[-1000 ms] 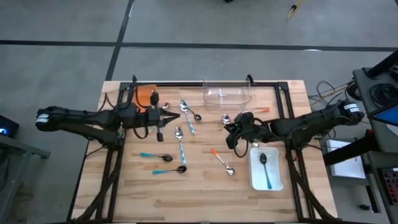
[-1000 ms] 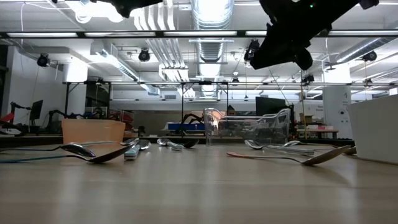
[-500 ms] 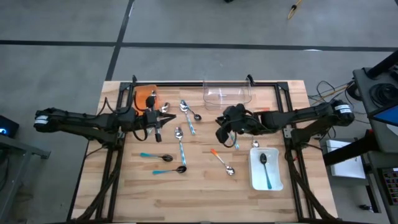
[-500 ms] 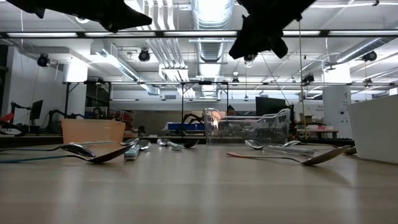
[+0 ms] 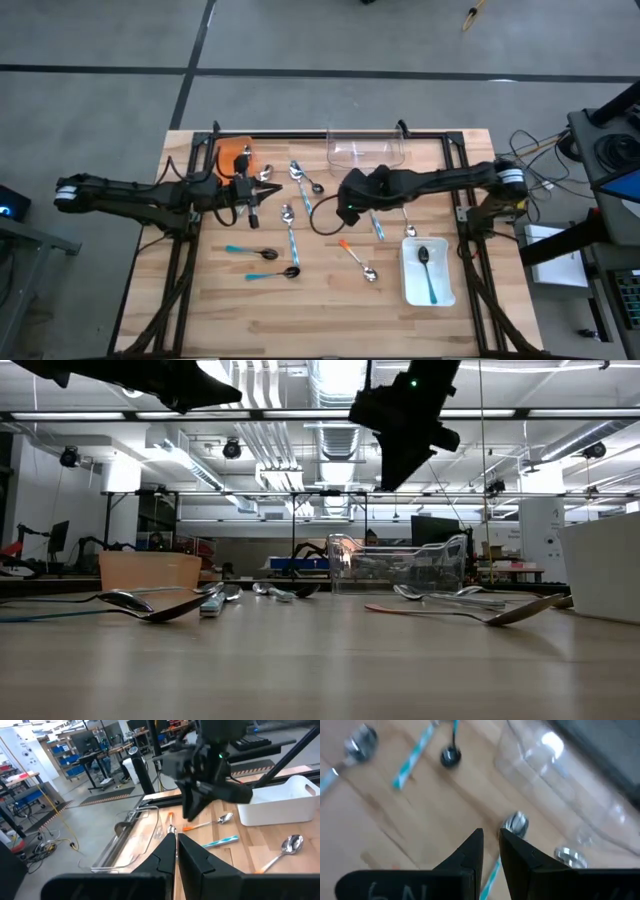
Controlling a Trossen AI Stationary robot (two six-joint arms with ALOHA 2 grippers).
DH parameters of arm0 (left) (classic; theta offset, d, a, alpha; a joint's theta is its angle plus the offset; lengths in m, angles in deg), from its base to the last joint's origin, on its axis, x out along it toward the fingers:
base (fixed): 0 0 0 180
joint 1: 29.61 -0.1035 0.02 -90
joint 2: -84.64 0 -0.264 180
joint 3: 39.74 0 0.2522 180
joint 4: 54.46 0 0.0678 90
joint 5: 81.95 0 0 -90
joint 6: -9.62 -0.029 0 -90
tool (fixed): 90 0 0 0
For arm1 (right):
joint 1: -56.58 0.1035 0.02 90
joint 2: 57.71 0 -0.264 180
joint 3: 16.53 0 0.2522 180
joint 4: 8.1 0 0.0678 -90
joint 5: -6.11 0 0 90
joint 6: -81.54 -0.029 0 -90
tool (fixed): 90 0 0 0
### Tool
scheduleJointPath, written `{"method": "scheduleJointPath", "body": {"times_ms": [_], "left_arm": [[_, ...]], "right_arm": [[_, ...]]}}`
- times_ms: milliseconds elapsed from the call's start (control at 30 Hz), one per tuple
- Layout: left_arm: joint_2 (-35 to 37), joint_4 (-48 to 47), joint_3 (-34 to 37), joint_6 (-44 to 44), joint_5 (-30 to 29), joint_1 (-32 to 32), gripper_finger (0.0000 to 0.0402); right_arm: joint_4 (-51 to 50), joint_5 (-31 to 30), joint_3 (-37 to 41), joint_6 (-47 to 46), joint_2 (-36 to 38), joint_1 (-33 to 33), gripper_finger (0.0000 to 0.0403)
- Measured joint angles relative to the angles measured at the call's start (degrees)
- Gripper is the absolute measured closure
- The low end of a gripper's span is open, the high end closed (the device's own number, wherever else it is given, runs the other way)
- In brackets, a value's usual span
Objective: Sort silverware by color (type)
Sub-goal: Put the blue patterned spoon into the transparent bin
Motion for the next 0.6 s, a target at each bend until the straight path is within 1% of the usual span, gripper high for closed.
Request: {"method": "scheduleJointPath", "body": {"times_ms": [133, 300, 367, 600], "left_arm": [[0.16, -0.13, 0.02, 0.13, 0.01, 0.01, 0.0402], [0.11, -0.12, 0.03, 0.15, 0.04, 0.01, 0.0402], [0.09, -0.11, 0.04, 0.15, 0.06, 0.01, 0.0402], [0.05, -0.15, 0.04, 0.15, 0.06, 0.01, 0.0402]], "right_arm": [[-3.81, 5.85, -0.75, -1.58, -3.05, -0.22, 0.0351], [-7.43, 12.51, -0.75, -3.30, -4.80, -1.05, 0.0351], [-9.04, 13.40, -0.73, -4.41, -4.96, -1.32, 0.0351], [-11.66, 13.47, -0.73, -7.23, -4.72, -2.58, 0.0351]]}}
